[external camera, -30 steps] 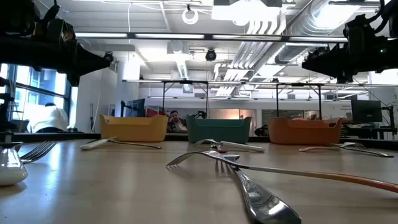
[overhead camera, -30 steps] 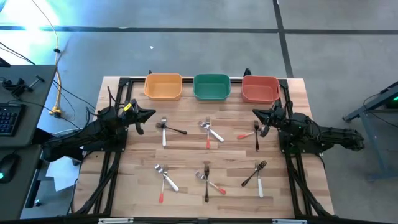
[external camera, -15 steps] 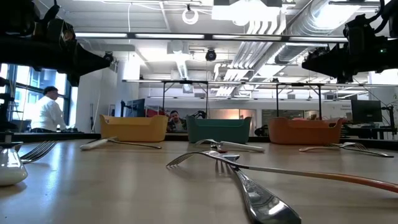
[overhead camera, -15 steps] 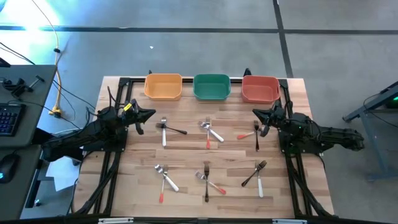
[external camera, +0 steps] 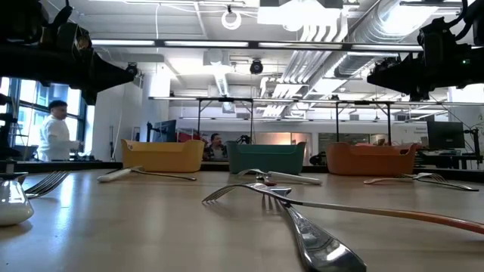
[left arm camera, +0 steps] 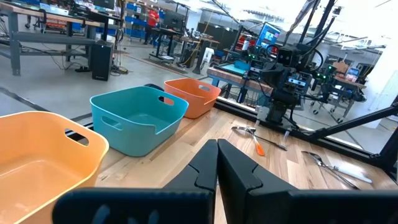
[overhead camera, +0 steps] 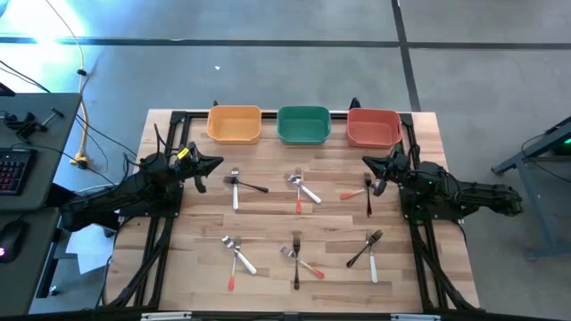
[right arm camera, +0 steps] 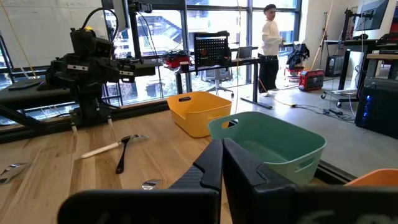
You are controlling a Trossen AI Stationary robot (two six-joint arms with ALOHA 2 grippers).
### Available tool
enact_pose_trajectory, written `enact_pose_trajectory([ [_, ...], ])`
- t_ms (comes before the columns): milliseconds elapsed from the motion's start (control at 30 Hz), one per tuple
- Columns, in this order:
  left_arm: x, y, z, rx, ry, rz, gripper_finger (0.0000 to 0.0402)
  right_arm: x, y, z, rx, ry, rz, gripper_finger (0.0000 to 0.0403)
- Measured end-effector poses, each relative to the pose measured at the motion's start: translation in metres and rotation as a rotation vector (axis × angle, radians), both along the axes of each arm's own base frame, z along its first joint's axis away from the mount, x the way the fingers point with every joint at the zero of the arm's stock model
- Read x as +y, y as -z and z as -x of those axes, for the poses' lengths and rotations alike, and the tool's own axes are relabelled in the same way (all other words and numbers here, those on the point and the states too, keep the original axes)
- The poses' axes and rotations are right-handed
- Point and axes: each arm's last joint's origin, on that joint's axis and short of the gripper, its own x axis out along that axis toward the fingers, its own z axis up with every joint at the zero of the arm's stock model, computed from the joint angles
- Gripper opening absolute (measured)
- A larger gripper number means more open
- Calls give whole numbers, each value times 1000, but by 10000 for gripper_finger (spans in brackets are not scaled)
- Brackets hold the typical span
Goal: Sort silverware by color (type)
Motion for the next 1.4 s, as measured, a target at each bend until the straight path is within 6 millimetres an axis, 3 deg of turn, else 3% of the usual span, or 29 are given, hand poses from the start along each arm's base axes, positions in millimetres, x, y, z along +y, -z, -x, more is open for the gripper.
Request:
enact_pose_trajectory([
  [467, 0, 0, 0, 0, 0, -5, 1, 0, -12, 1, -113, 5, 51, 0],
  [733, 1, -1, 0, 14, -24, -59, 1, 2, -17, -3, -118, -95, -12, 0],
  [1000, 0, -2, 0, -7, -7, -29, 1, 0, -42, -18, 41, -91, -83, 0],
  [1167, 0, -2, 0, -9, 14, -23, 1, -2, -58, -31, 243, -77, -170, 4],
  [1400, 0, -1, 0, -9, 14, -13, 1, -4, -46, -54, 557, -42, -326, 61],
])
